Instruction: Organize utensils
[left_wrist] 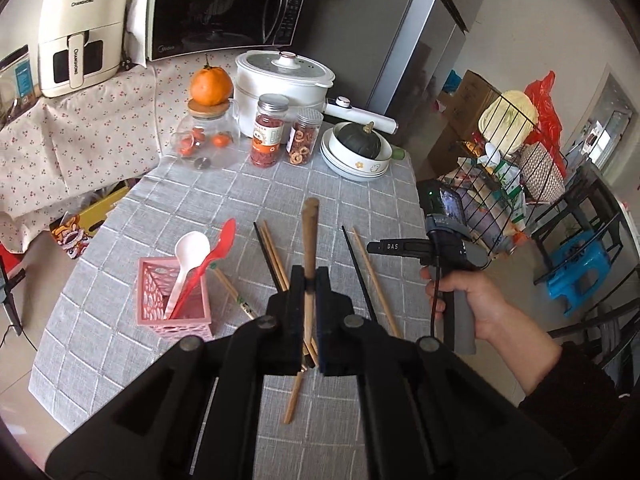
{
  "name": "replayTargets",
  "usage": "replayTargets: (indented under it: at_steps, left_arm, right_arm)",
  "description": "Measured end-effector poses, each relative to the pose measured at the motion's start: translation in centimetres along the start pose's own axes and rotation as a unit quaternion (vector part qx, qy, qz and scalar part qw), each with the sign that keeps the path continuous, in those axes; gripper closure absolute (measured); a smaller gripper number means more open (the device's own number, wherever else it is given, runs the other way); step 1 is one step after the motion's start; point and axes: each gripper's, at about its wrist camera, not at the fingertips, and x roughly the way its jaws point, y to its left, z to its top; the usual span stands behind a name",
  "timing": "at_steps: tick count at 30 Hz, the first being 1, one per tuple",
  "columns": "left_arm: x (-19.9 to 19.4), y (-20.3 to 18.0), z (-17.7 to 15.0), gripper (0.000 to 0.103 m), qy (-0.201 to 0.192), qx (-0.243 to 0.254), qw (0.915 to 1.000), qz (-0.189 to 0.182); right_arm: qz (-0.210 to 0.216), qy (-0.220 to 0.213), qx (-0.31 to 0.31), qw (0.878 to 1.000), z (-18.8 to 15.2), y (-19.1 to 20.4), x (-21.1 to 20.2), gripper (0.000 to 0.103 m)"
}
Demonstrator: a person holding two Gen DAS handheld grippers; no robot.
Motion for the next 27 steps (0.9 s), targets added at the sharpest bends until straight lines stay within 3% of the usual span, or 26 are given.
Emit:
replayTargets:
  at_steps: [13, 15, 17, 21, 27]
  left_arm:
    - [-3.5, 1.7, -0.1, 0.098, -0.025, 0.001, 0.9997, -0.008]
    - [-3.6, 2.1, -0.2, 0.098, -0.024, -0.005, 0.9997, -0.008]
    - [-3.9, 2.5, -0.2, 0.098, -0.029, -0.007, 0.9995, -0.003]
    - [-4.9, 3.1, 0.0, 0.098, -0.048, -0.009, 0.9986, 0.017]
    - [-6.3, 4.2, 0.5, 0.098, -0.077, -0.020, 0.9962, 0.036]
  right_arm:
    - [-0.072, 0.016, -0.026, 0.997, 0.4, 1.6, 4.3, 0.088]
    - [-0.084, 0.013, -0.038, 0.996, 0.2, 2.0, 4.3, 0.096]
    - [-0.083, 0.017, -0.040, 0.996, 0.0, 2.1, 4.1, 0.097]
    - [-0.066, 0.002, -0.041, 0.997, -0.8, 2.2, 1.8, 0.097]
    - [-0.028, -0.061, -0.067, 0.996, -2.3, 3.2, -4.6, 0.097]
